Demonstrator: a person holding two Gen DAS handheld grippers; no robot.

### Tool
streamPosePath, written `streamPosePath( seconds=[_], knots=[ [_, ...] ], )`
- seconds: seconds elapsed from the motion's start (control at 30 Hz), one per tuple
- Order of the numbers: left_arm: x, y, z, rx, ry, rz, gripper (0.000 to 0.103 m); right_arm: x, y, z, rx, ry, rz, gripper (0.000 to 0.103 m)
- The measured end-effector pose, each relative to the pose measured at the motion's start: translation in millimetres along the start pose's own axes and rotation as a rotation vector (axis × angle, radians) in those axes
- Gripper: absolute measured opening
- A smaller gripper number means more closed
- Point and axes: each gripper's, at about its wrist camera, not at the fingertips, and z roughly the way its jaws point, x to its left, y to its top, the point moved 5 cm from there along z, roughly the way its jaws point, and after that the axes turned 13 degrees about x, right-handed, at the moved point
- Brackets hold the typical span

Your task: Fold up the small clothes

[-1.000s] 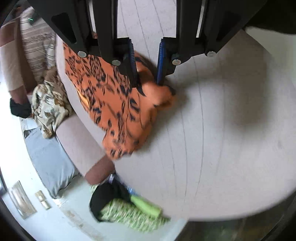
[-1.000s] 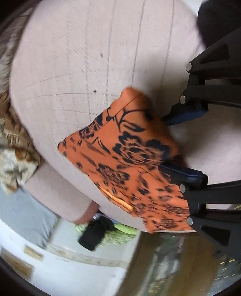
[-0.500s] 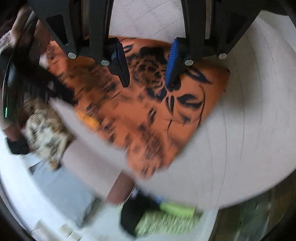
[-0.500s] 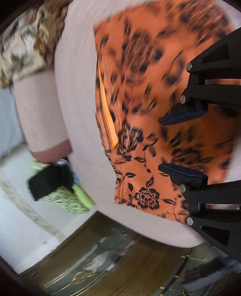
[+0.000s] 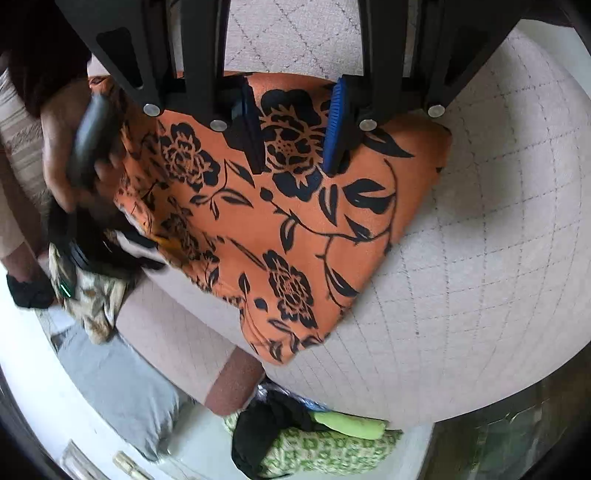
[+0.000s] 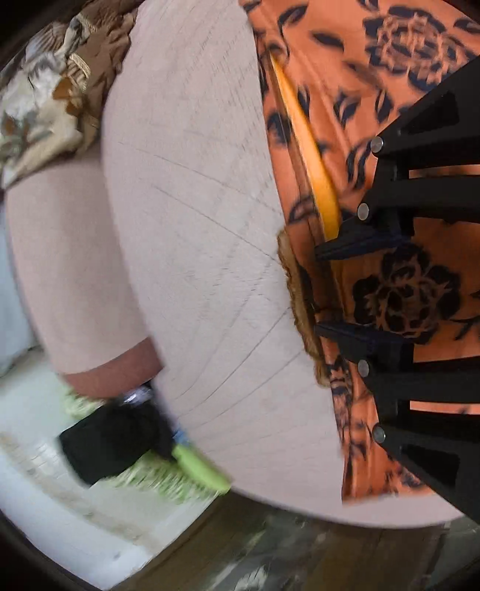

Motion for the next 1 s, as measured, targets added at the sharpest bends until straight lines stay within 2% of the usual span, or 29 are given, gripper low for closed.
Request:
streamPosePath(
  seconds=[0.13,0.2,0.27,0.33,0.37,0.47,0.5,0.63,0.7,0.8,0.9,1.0],
  knots=[
    [5,-1,-15,-0.079,0.075,0.001,0.033,-27,-41,-40,0.008,0.011,-0.038,0.037],
    [5,-2,-10,-0.059,0.105,0.010,0.033,-43,-69,-57,0.033,0.022,-0.049,0.037],
    [4,-7,4,-0.019,0.185,0.060,0.033,-63,-99,-65,0.078,0.003,-0.051,0.040],
    [-7,-9,4,-0.040,0.263,0.140,0.035,-83,-122,-61,0.146,-0.031,-0.028,0.040],
    [-9,-10,3,-0.042,0.272,0.161,0.037,-91,-132,-65,0.138,-0.010,-0.021,0.039],
    [-2,-9,-9,-0.038,0.193,0.108,0.038,-104,-147,-91,0.086,0.038,0.001,0.039],
    [5,-10,-17,-0.045,0.143,0.069,0.038,-106,-150,-98,0.073,0.056,0.004,0.039],
    [32,-24,-45,-0.077,0.043,-0.076,0.038,-117,-151,-126,-0.027,0.102,0.003,0.039],
    [40,-37,-53,-0.074,-0.018,-0.119,0.038,-130,-152,-129,-0.054,0.183,0.055,0.041],
    [44,-57,-47,-0.009,-0.092,-0.159,0.038,-143,-159,-124,-0.082,0.332,0.125,0.040],
    [37,-65,-34,0.044,-0.153,-0.196,0.038,-136,-161,-107,-0.060,0.321,0.105,0.040],
    [23,-59,-25,0.044,-0.199,-0.199,0.038,-129,-161,-103,-0.055,0.324,0.076,0.040]
  ],
)
